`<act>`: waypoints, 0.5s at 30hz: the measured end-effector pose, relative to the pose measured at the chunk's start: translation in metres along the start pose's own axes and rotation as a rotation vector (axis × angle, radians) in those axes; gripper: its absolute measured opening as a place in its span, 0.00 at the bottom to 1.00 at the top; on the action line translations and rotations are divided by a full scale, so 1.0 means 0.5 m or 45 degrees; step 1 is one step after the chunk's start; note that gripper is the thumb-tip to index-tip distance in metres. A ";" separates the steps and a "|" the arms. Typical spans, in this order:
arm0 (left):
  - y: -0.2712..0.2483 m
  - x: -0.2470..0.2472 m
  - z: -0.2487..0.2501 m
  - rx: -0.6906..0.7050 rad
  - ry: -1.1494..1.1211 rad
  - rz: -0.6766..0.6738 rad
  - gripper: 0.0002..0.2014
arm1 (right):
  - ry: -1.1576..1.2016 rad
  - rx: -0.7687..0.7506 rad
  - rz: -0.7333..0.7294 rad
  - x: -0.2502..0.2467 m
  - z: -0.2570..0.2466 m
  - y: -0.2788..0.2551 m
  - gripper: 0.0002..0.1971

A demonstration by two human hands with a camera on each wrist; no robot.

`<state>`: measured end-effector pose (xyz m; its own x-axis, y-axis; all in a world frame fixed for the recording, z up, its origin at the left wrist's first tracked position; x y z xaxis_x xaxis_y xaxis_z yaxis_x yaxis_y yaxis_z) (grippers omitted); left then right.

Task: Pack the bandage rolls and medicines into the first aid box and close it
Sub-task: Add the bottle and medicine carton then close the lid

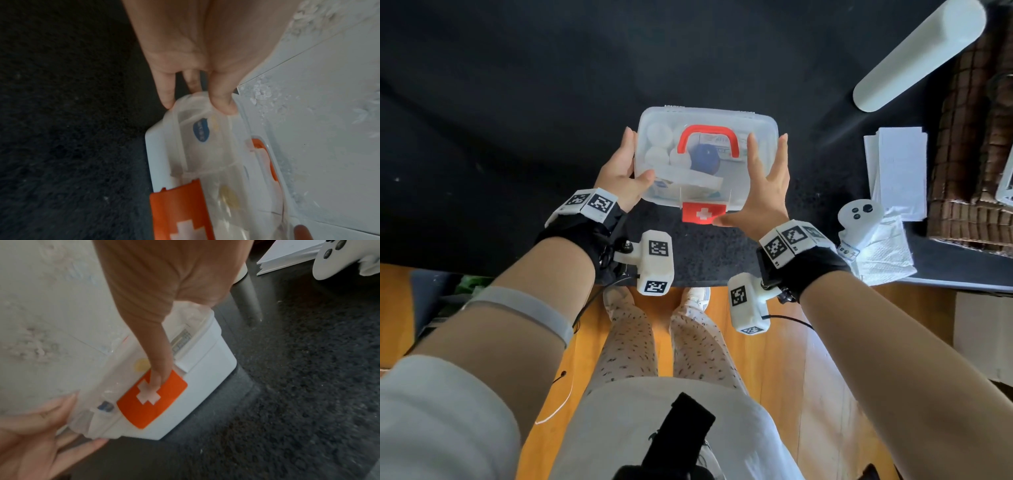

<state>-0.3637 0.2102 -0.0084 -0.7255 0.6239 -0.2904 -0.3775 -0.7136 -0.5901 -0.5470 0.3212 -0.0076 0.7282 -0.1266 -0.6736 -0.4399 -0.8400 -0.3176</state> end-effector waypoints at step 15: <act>-0.001 0.001 -0.002 -0.009 0.013 0.006 0.37 | -0.380 -0.076 0.232 0.017 0.007 -0.010 0.56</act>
<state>-0.3636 0.2112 -0.0090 -0.7215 0.6236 -0.3009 -0.3700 -0.7146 -0.5937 -0.5405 0.3260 -0.0143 0.4512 -0.1251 -0.8836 -0.5105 -0.8483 -0.1406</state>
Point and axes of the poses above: each hand's wrist, its own y-axis towards the middle knuckle, its own x-axis out of the palm, z = x × y, the point moved 4 cm from there along y, towards the middle knuckle, and after that the axes turned 6 degrees about y, right-handed, at the moved point
